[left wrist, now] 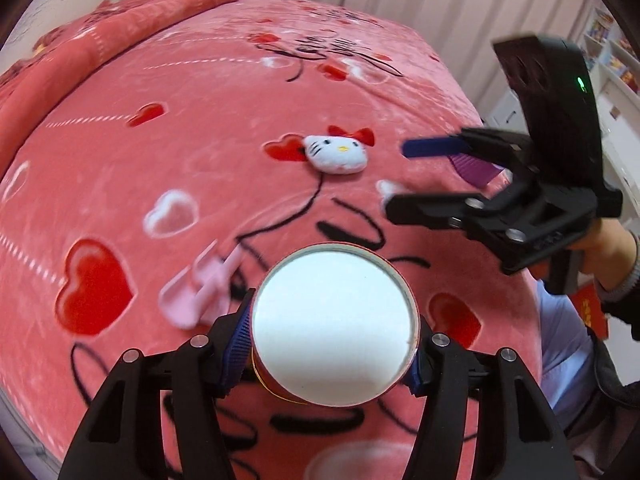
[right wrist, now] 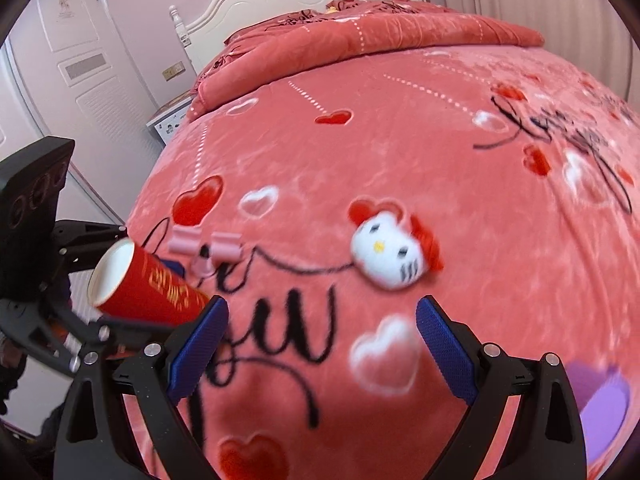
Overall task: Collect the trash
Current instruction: 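Grasp the red paper cup with the left gripper while the right grasps the Hello Kitty plush, then carry the red cup and Hello Kitty plush over the orange bin with both grippers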
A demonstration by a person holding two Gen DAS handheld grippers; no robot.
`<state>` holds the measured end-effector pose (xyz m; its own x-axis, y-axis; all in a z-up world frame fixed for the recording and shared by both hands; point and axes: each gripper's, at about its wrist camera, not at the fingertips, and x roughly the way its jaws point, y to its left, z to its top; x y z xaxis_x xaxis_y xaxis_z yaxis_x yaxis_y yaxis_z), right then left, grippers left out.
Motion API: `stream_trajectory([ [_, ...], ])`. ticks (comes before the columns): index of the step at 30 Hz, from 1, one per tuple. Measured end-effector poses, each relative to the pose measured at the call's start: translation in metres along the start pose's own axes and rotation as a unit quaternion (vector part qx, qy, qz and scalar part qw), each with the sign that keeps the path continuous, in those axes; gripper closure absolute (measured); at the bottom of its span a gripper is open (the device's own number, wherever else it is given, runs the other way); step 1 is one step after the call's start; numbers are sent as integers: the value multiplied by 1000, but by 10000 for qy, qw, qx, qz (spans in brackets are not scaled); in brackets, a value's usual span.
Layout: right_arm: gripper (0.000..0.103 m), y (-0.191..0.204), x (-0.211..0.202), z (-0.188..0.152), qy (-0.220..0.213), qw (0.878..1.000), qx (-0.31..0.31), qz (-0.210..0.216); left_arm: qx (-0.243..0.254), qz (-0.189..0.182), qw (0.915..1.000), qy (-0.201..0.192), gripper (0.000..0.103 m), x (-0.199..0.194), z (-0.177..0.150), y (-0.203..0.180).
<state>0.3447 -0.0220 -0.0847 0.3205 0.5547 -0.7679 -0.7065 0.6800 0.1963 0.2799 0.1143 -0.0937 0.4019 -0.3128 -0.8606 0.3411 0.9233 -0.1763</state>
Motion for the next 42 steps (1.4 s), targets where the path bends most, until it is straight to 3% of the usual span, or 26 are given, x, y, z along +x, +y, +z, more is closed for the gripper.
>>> stream_trajectory([
  [2,12,-5,9,8,20,9998,-195,-74,39,-70,10000,51,42,8,5,0],
  [6,33,-17,34,19,242,9977,-574,-252,66,-98,9998,132,41,23,12,5],
  [10,37,-26,53,21,325,9960,-732,-389,19,-189,9997,157,40,33,14,10],
  [12,59,-32,58,22,257,9947,-796,-598,-41,-224,9997,130,40,36,14,13],
  [14,68,-40,58,23,196,9961,-680,-525,-75,-257,9996,113,40,38,14,14],
  [24,71,-24,19,5,118,9976,-623,-293,-44,-202,9997,92,41,30,13,5],
  [42,71,68,-132,-123,22,9994,-325,67,34,-183,9997,145,41,-41,-64,-85],
])
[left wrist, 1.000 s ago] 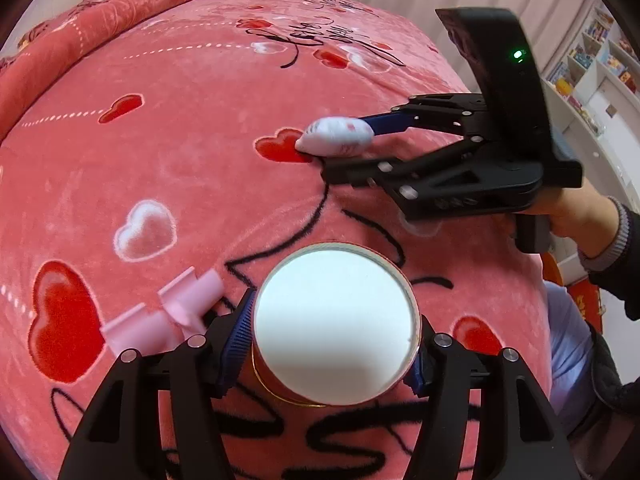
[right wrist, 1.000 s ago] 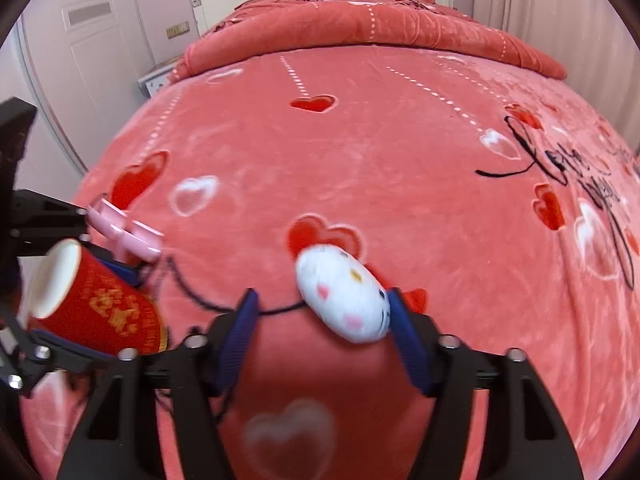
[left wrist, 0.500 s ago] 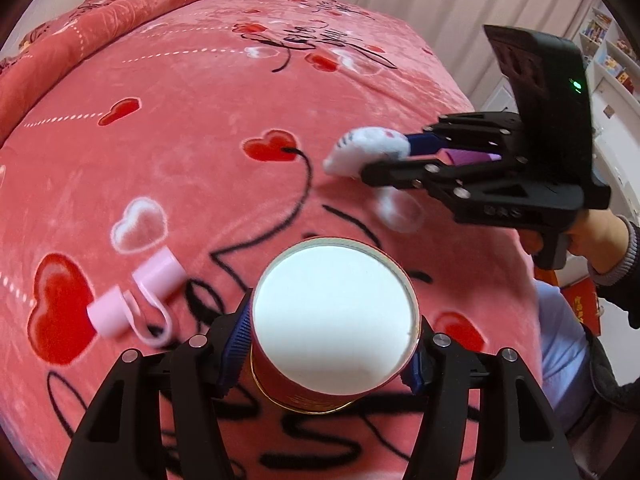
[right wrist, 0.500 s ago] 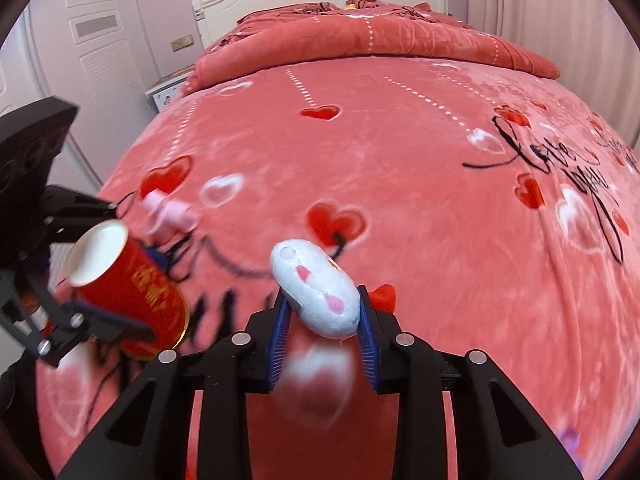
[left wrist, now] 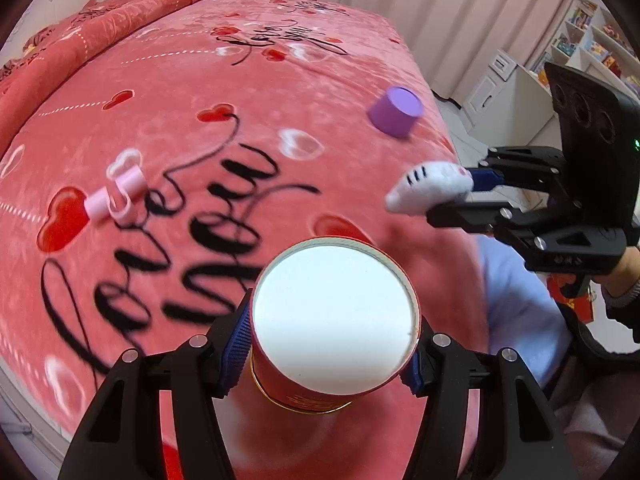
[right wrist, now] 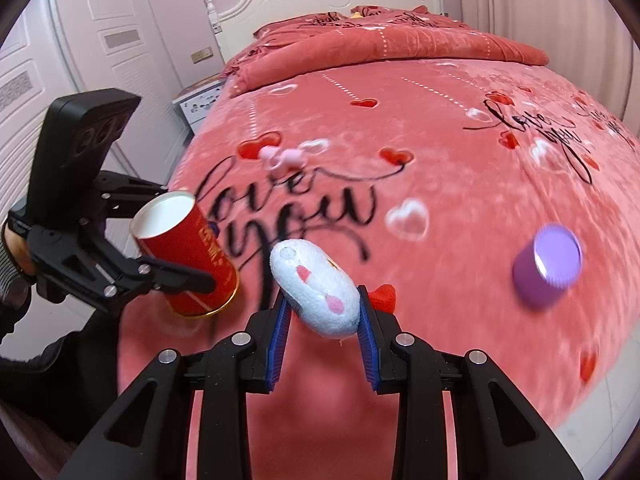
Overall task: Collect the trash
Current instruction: 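Carry the red cup and Hello Kitty plush over the orange bin with both grippers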
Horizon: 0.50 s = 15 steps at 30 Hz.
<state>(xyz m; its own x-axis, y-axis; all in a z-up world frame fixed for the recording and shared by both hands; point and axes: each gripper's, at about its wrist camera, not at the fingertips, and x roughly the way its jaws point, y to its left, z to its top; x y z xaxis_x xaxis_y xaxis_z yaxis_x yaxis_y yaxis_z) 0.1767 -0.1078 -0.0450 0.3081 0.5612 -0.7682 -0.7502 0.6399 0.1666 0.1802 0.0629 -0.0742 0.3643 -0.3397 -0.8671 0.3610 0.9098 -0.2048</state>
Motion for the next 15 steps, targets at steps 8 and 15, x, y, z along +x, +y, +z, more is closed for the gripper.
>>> stream_trajectory([
  [8,71,41,-47,-53,-106,9999,88,101,167,17,9999,-17,41,-21,-36,-53],
  [15,71,45,-83,-90,-333,9986,411,50,413,-59,9991,32,41,-23,-49,-95],
])
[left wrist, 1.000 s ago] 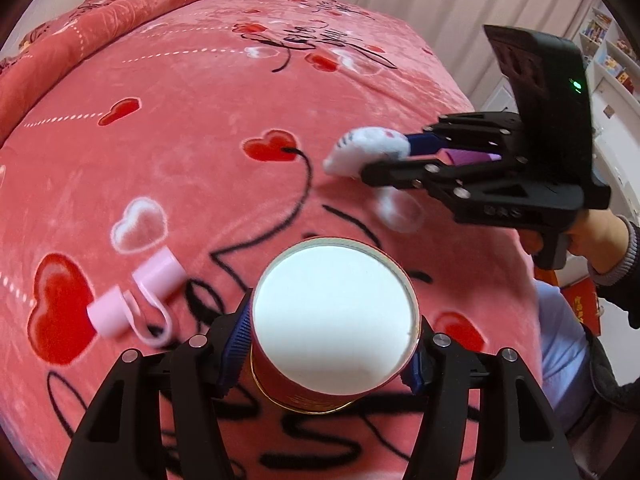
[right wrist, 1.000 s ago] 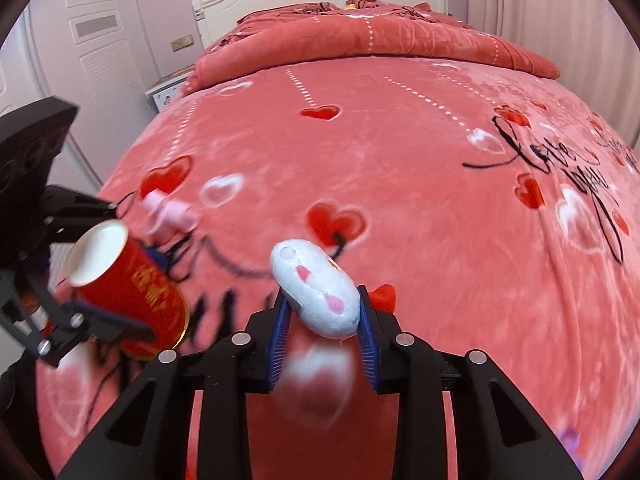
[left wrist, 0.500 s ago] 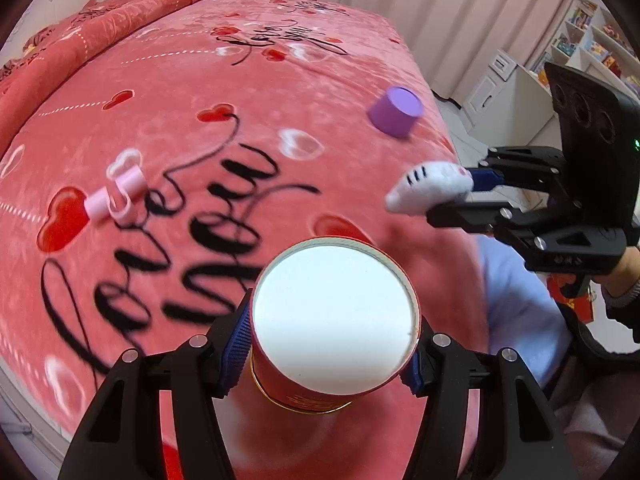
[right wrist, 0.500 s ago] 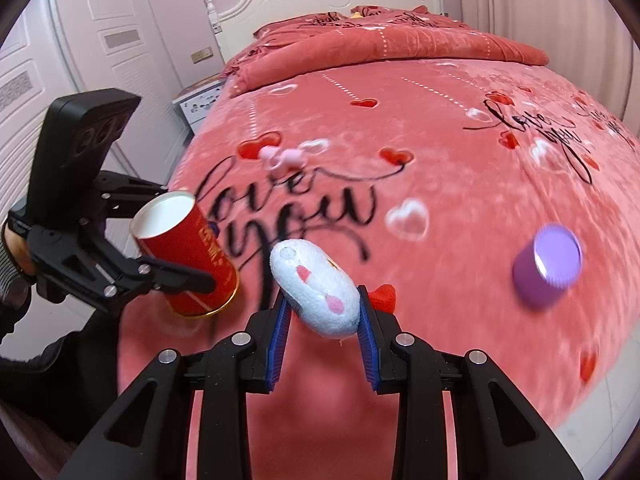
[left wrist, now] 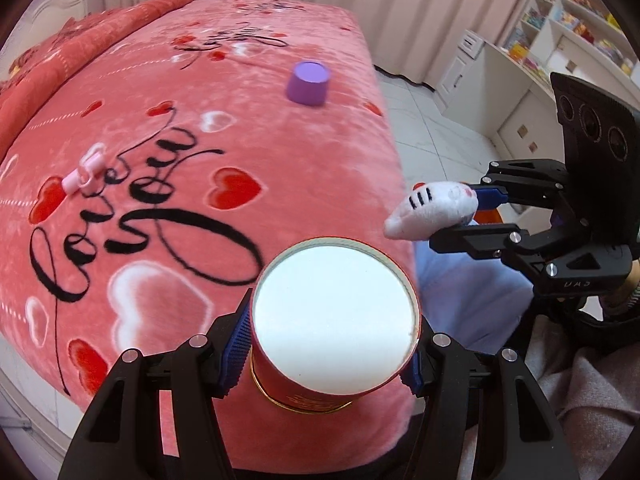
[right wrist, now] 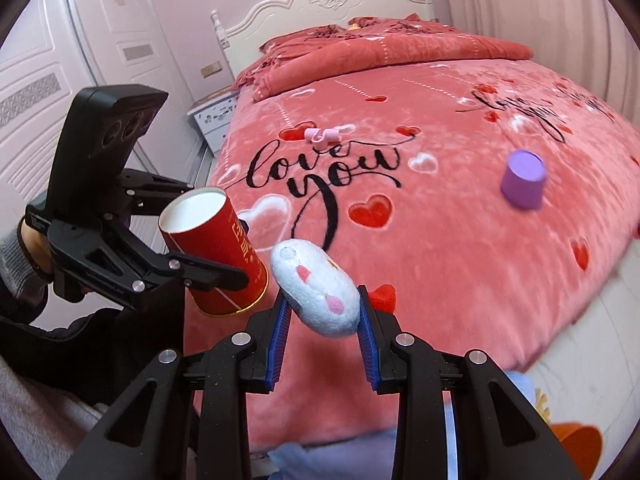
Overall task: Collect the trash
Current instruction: 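Carry the red cup and Hello Kitty plush over the orange bin with both grippers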
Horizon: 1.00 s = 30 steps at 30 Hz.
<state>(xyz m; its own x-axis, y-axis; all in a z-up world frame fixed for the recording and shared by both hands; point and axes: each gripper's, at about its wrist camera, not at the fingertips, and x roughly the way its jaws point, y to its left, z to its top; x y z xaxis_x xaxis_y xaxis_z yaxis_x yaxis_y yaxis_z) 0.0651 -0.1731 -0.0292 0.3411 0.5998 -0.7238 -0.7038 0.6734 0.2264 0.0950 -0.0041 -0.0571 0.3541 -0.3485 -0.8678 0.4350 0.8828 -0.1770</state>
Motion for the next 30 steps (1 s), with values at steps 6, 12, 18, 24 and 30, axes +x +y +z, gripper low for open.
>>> stream_trajectory([
  [6,71,-23,-40,-22,-285,9987,306,-294,430,-40,9991,16,41,5,15,-40],
  [12,71,-59,-86,-49,-590,9934,696,-690,999,-186,9948,63,41,22,43,-87],
  [18,71,-92,-127,-76,-763,9853,1053,-1111,1504,-424,9876,111,41,43,71,-132],
  [24,71,-136,-178,-119,-951,9683,1654,-1615,2121,-710,9743,264,41,72,98,-188],
  [30,71,-170,-222,-167,-1052,9469,2202,-2093,2641,-1038,9580,419,41,103,118,-243],
])
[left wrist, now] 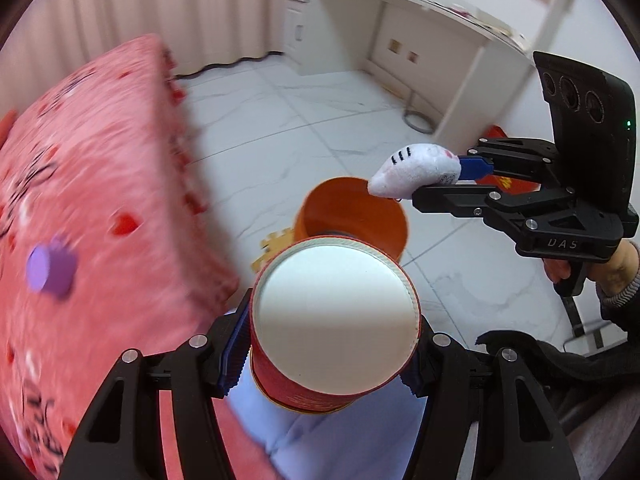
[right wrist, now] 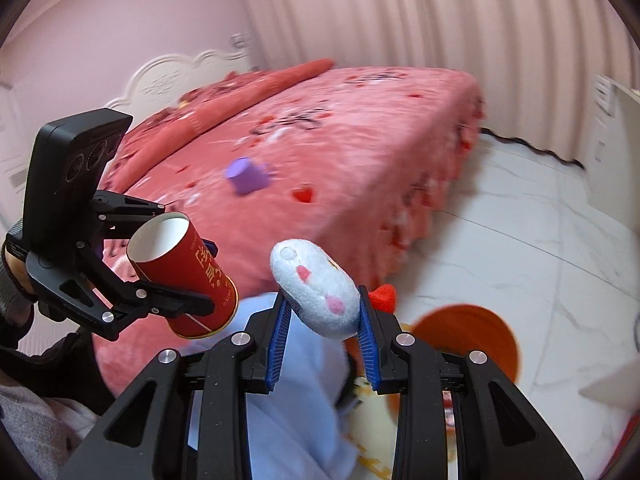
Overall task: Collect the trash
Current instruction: 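Carry the red cup and Hello Kitty plush over the orange bin with both grippers, then open both grippers to drop the cup and plush into the bin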
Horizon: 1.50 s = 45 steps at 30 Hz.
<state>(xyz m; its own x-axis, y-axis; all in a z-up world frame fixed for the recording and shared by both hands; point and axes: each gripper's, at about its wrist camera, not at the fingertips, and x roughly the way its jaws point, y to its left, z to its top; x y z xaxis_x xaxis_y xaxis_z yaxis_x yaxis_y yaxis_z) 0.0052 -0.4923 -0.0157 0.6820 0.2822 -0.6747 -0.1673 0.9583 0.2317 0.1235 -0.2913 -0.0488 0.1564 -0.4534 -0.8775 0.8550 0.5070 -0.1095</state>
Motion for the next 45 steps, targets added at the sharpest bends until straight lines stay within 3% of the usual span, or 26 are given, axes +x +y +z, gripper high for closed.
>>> stream_trajectory([
  [7,71,-63,-22,-17,-40,9971,544,-540,432,-371,9983,142,41,40,42,-22],
  [16,70,-122,-3,-32,101,9912,1066,-780,634,-672,9949,415,41,84,71,-33],
  [23,66,-138,21,-25,151,9908,1060,-825,580,-696,9938,639,41,107,81,-29],
  [29,45,-147,30,-25,168,9885,1204,-902,497,-719,9933,754,41,121,87,-28],
  [45,43,-151,16,-34,97,9842,1524,-892,551,-743,9927,771,39,143,106,-39],
])
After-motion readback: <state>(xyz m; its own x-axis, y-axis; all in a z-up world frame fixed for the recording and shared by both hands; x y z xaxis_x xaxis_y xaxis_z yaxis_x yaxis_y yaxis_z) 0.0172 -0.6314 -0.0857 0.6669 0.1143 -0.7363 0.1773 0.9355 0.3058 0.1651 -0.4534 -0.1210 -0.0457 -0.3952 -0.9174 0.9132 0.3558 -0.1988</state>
